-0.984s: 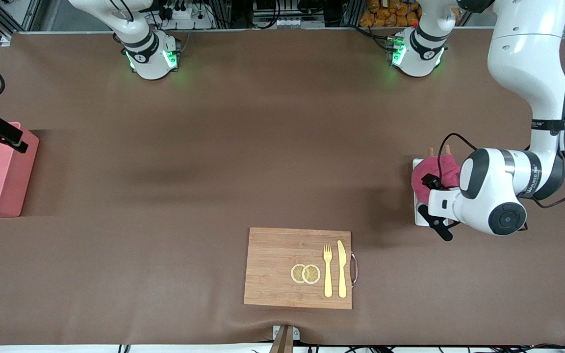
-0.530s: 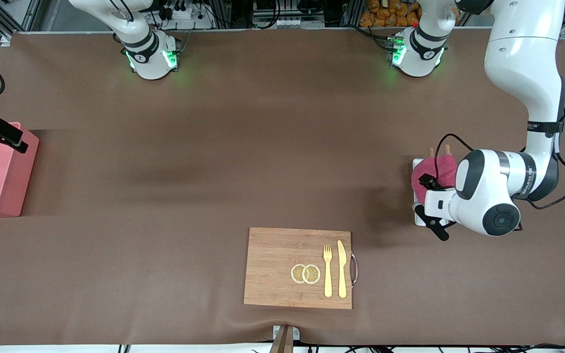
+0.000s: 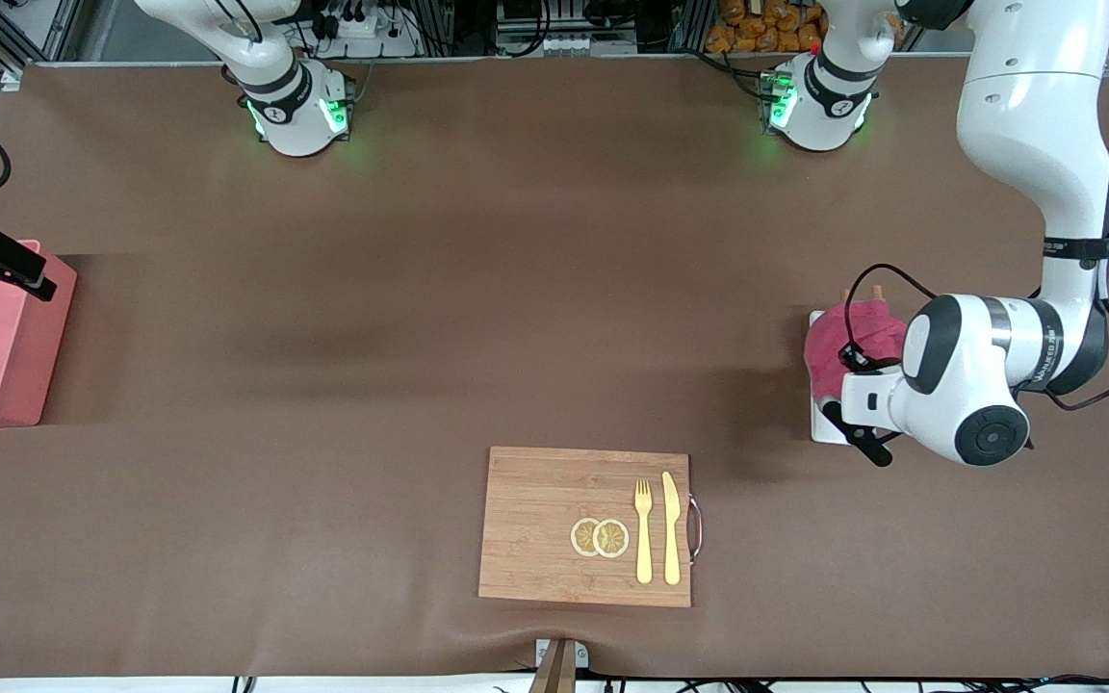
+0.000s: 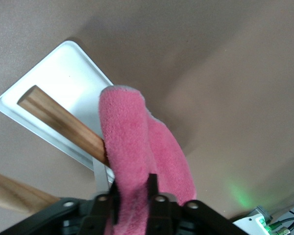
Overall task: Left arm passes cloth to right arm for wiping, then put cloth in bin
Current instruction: 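Grasp the pink cloth with the left gripper, then lift the cloth with the left gripper while the right gripper reaches toward it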
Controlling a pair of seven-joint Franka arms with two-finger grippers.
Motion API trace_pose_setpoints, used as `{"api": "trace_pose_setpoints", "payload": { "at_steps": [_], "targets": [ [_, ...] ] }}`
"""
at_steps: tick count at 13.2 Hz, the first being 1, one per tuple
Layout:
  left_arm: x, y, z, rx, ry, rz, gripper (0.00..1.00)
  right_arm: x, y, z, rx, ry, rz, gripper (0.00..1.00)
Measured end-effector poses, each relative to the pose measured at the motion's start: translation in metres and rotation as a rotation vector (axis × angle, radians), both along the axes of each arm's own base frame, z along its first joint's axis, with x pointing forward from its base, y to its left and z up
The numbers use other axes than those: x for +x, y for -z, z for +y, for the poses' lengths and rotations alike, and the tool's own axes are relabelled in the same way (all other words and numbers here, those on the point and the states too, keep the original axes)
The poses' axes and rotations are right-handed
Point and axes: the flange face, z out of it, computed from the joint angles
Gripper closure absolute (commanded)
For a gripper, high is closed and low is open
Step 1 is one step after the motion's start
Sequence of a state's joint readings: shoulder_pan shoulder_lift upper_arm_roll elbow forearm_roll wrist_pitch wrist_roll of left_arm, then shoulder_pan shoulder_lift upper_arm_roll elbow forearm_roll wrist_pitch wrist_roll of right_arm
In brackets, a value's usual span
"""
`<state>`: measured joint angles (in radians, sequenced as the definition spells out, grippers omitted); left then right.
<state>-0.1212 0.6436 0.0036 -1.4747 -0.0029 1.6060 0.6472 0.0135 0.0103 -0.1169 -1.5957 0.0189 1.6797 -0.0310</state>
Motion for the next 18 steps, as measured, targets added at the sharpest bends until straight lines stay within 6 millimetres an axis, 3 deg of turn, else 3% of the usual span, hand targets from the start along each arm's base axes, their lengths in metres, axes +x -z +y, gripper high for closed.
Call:
{"api": "trace_pose_setpoints", "payload": {
  "at_steps": [4, 7, 9, 12, 14, 18],
  "targets": [
    [0.003, -0.027, 0.002, 0.006, -0.018, -0.017, 1.0, 0.0, 0.001, 0.001, 0.014, 0.001, 0.001, 0.0],
    [-0.001, -0.077, 0.001, 0.025, -0.072, -0.054, 1.0, 0.002, 0.004, 0.002, 0.019, 0.003, 0.006, 0.0],
    [-0.011, -0.117, -0.013, 0.003, -0.143, -0.066, 1.0, 0.003, 0.007, 0.004, 0.043, 0.059, 0.016, 0.0],
    [-0.027, -0.158, -0.061, -0.049, -0.25, -0.068, 1.0, 0.0, 0.012, 0.02, 0.189, 0.292, 0.086, 0.0],
    [-0.041, -0.165, -0.109, -0.052, -0.314, -0.044, 1.0, -0.002, 0.019, 0.035, 0.228, 0.411, 0.161, 0.0],
    [-0.066, -0.179, -0.204, -0.111, -0.465, -0.011, 1.0, 0.0, 0.034, 0.108, 0.293, 0.682, 0.306, 0.0]
  ]
}}
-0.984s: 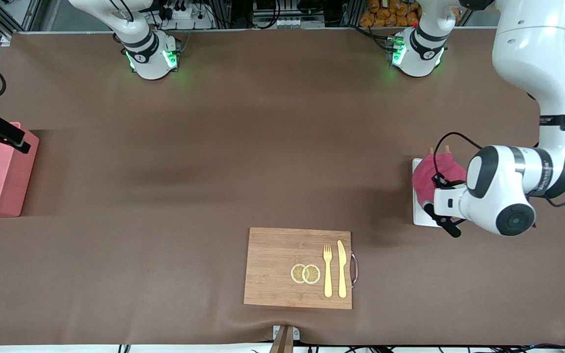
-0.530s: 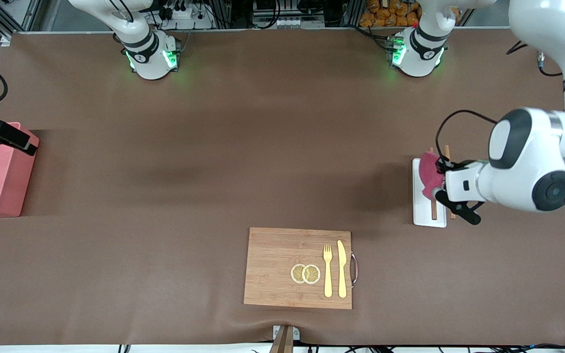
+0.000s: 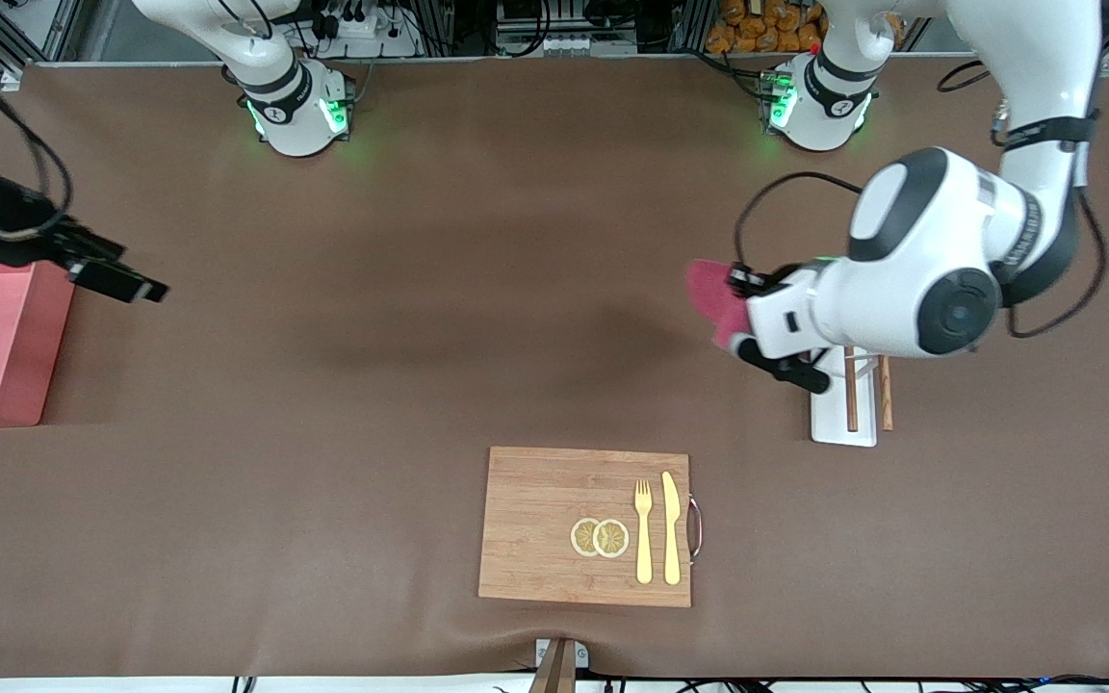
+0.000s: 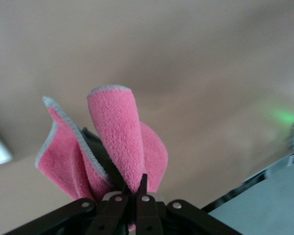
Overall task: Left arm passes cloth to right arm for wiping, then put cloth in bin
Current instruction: 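Lift the cloth with the left gripper while the right gripper reaches toward it, then grasp the cloth with the right gripper and open the left gripper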
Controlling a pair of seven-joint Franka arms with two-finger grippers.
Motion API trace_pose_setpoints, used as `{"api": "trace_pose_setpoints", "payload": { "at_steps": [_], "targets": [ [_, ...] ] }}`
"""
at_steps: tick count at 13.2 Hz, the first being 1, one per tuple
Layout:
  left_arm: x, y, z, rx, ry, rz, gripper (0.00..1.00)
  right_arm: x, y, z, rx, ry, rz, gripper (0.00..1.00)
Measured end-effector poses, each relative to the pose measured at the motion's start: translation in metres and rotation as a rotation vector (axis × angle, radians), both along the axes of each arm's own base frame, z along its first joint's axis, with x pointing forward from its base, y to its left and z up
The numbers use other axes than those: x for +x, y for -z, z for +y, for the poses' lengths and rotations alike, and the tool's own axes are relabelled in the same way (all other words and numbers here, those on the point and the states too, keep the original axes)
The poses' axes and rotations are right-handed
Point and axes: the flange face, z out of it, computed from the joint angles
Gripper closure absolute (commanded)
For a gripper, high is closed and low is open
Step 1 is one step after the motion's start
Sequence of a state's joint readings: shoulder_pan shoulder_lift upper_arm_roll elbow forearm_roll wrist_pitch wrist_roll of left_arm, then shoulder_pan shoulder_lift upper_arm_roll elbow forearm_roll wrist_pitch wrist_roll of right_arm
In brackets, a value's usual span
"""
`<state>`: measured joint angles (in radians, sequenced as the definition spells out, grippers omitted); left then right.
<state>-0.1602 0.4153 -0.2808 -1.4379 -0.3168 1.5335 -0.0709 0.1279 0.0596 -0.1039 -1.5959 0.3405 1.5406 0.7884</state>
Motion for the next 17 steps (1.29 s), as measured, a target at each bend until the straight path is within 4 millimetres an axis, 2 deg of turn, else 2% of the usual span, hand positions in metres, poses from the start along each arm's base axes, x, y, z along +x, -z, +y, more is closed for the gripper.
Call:
{"api": "trace_pose_setpoints", "payload": {
  "at_steps": [1, 4, 6, 9, 13, 15, 17],
  "targets": [
    [-0.004, -0.004, -0.022, -0.01, -0.041, -0.016, 1.0, 0.002, 0.006, 0.012, 0.037, 0.06, 0.041, 0.0],
    [-0.021, -0.015, -0.095, -0.068, -0.183, -0.068, 1.0, 0.014, 0.03, 0.029, 0.145, 0.214, 0.168, 0.0],
    [-0.031, -0.024, -0.132, -0.124, -0.289, -0.079, 1.0, 0.021, 0.046, 0.048, 0.198, 0.311, 0.268, 0.0],
    [-0.049, -0.039, -0.178, -0.177, -0.439, -0.076, 1.0, 0.021, 0.062, 0.095, 0.209, 0.412, 0.387, 0.0],
    [-0.086, -0.049, -0.24, -0.206, -0.658, -0.042, 1.0, 0.018, 0.074, 0.143, 0.175, 0.526, 0.412, 0.0],
    [-0.097, -0.052, -0.261, -0.236, -0.779, -0.018, 1.0, 0.013, 0.089, 0.159, 0.159, 0.538, 0.426, 0.0],
    [-0.102, -0.057, -0.272, -0.277, -0.887, 0.001, 1.0, 0.006, 0.103, 0.169, 0.14, 0.536, 0.451, 0.0]
  ]
}}
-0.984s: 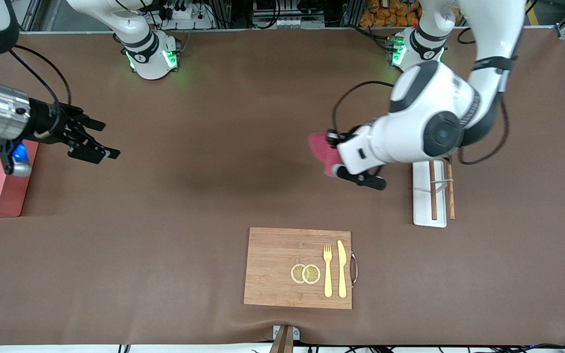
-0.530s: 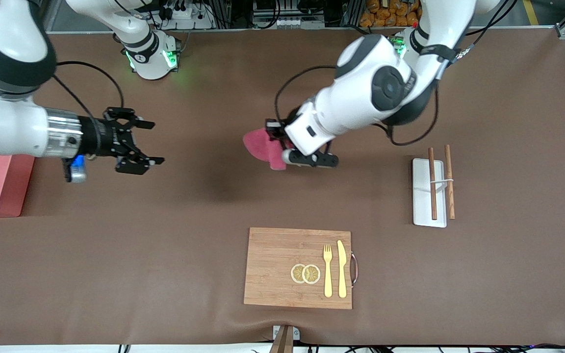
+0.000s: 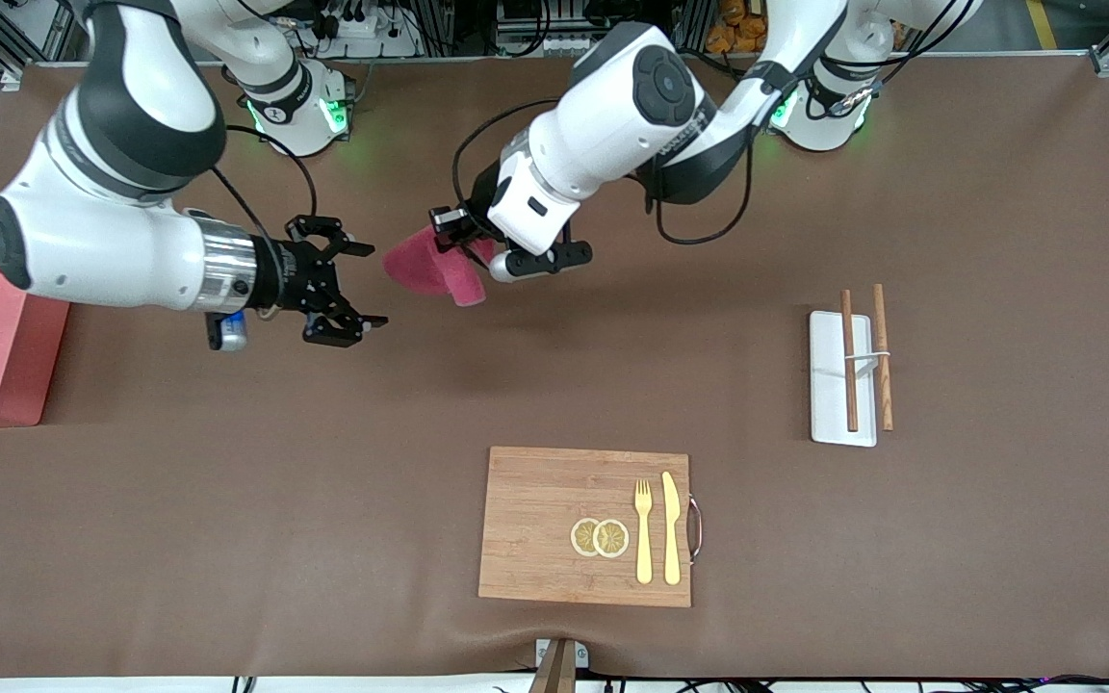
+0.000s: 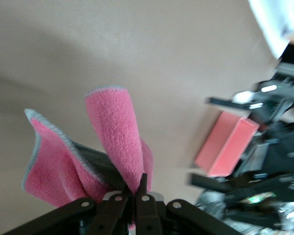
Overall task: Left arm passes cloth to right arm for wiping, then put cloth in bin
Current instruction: 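Grasp the cloth with the right gripper and open the left gripper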
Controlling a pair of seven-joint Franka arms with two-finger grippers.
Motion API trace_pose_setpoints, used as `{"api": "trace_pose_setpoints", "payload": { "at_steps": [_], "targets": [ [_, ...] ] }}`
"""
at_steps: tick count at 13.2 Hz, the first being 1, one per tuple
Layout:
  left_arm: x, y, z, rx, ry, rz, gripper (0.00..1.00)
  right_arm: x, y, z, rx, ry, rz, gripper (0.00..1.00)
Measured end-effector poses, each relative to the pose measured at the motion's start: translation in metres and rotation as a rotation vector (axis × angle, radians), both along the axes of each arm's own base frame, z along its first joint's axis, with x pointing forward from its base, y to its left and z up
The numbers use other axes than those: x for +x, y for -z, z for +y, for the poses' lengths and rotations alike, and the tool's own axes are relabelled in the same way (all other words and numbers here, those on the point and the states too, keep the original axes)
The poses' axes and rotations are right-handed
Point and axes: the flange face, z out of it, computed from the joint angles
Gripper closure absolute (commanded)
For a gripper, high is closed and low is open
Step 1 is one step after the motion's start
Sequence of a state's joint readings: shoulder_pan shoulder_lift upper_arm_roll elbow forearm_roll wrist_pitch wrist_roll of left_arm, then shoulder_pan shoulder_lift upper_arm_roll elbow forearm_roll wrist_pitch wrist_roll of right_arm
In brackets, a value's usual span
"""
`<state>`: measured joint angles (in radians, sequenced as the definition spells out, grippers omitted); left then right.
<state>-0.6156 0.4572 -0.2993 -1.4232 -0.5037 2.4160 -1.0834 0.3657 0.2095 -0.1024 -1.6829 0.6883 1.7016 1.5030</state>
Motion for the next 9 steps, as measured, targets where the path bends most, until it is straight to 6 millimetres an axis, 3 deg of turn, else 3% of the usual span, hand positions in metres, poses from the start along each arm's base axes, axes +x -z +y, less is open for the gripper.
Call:
{"api": "trace_pose_setpoints", "payload": {
  "at_steps": [3, 4, 5, 6, 7, 8, 9],
  "targets": [
    [0.004, -0.009, -0.003, -0.063, -0.119, 0.0, 1.0, -0.009, 0.015, 0.008, -0.01, -0.015, 0.036, 0.0],
    [0.007, -0.011, -0.002, -0.083, -0.148, -0.008, 1.0, -0.013, 0.019, 0.011, -0.013, -0.023, 0.048, 0.12],
    [0.009, -0.013, -0.001, -0.099, -0.173, -0.013, 1.0, -0.017, 0.02, 0.016, -0.015, -0.028, 0.055, 0.37],
    [0.011, -0.015, 0.0, -0.109, -0.19, -0.015, 1.0, -0.02, 0.019, 0.02, -0.017, -0.032, 0.058, 0.49],
    [0.012, -0.015, 0.001, -0.114, -0.199, -0.017, 1.0, -0.022, 0.018, 0.022, -0.016, -0.036, 0.056, 0.68],
    [0.013, -0.016, 0.001, -0.117, -0.203, -0.018, 1.0, -0.023, 0.016, 0.022, -0.015, -0.036, 0.049, 0.95],
    [0.013, -0.016, 0.001, -0.118, -0.205, -0.018, 1.0, -0.022, 0.015, 0.023, -0.013, -0.033, 0.038, 1.0]
  ]
}}
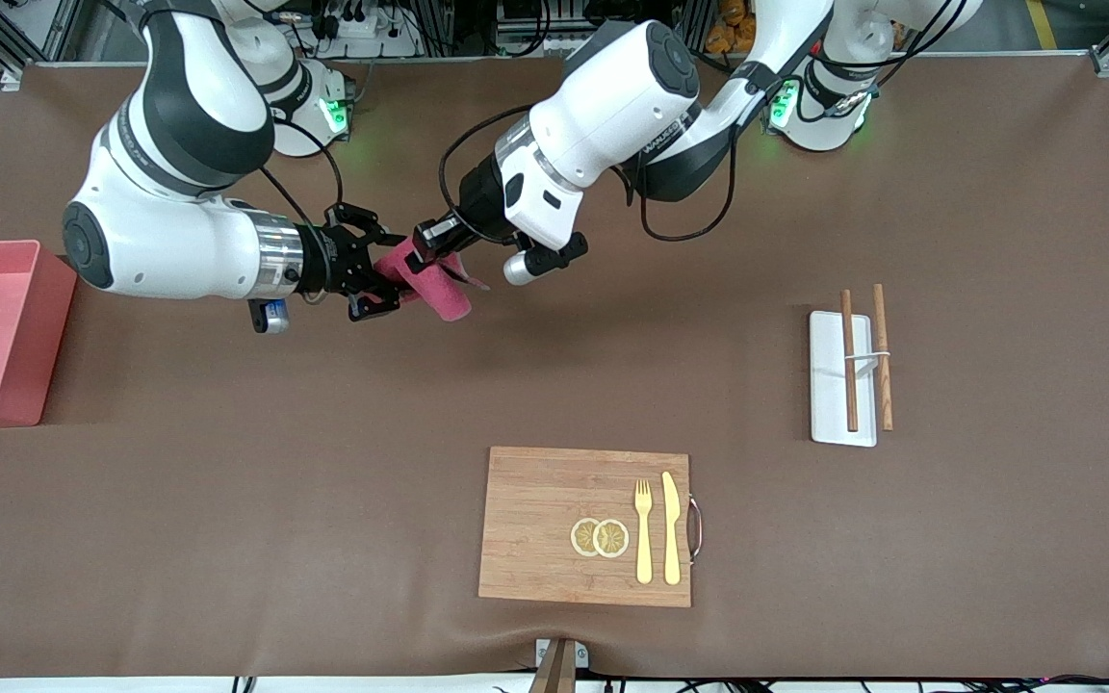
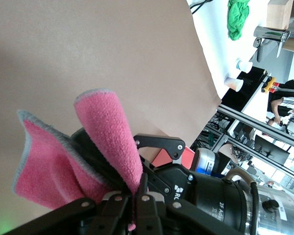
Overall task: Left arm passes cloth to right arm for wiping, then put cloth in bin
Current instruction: 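Grasp the cloth with the right gripper and open the left gripper, then lower the cloth with the right gripper while the left gripper withdraws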
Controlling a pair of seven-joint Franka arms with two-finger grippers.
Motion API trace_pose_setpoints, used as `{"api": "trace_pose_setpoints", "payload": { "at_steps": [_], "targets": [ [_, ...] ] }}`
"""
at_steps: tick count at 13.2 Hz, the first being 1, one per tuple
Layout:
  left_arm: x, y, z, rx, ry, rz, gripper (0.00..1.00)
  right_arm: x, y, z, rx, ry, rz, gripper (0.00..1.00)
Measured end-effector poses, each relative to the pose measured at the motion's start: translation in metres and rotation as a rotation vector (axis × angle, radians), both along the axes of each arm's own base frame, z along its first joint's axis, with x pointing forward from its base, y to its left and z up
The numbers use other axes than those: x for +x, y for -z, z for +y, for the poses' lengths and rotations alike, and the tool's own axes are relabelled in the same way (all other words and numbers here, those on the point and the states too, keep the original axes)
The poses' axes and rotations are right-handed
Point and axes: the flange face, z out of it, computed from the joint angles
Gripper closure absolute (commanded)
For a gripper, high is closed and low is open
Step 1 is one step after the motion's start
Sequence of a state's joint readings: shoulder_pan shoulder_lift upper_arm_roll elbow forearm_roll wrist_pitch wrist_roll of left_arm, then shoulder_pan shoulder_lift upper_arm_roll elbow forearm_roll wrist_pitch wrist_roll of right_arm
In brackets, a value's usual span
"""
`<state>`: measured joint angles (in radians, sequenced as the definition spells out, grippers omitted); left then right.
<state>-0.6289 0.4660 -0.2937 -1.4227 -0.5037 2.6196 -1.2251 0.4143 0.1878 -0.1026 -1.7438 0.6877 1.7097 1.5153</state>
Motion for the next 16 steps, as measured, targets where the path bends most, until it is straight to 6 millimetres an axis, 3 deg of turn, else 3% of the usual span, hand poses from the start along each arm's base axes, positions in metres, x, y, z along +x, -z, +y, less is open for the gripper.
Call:
{"api": "trace_pose_setpoints", "payload": {
  "at_steps": [2, 3, 4, 5, 10, 12, 14, 16],
  "targets": [
    [0.0, 0.0, 0.0, 0.0, -0.001, 0.0, 1.0, 0.002, -0.002, -0.001, 0.004, 0.001, -0.018, 1.0],
    [0.0, 0.0, 0.0, 0.001, 0.0, -0.001, 0.79, 0.003, -0.003, -0.001, 0.005, 0.002, -0.022, 1.0],
    [0.0, 0.0, 0.0, 0.006, 0.003, -0.009, 0.19, 0.003, -0.003, -0.002, 0.006, 0.001, -0.025, 1.0],
    [0.0, 0.0, -0.001, 0.02, 0.01, -0.027, 0.0, 0.004, -0.004, -0.004, 0.007, -0.001, -0.029, 1.0],
    [0.004, 0.002, 0.002, 0.104, 0.038, -0.13, 0.0, 0.011, -0.003, -0.021, 0.008, -0.051, -0.087, 1.0],
    [0.013, 0.007, 0.01, 0.117, 0.023, -0.13, 0.0, 0.011, 0.0, -0.02, -0.072, -0.121, -0.145, 1.0],
    [0.036, 0.011, 0.033, 0.151, -0.005, -0.131, 0.0, 0.007, 0.009, 0.004, -0.159, -0.19, -0.216, 1.0],
    [0.065, 0.014, 0.071, 0.242, -0.017, -0.118, 0.0, 0.007, 0.036, 0.028, -0.214, -0.234, -0.253, 1.0]
  ]
}}
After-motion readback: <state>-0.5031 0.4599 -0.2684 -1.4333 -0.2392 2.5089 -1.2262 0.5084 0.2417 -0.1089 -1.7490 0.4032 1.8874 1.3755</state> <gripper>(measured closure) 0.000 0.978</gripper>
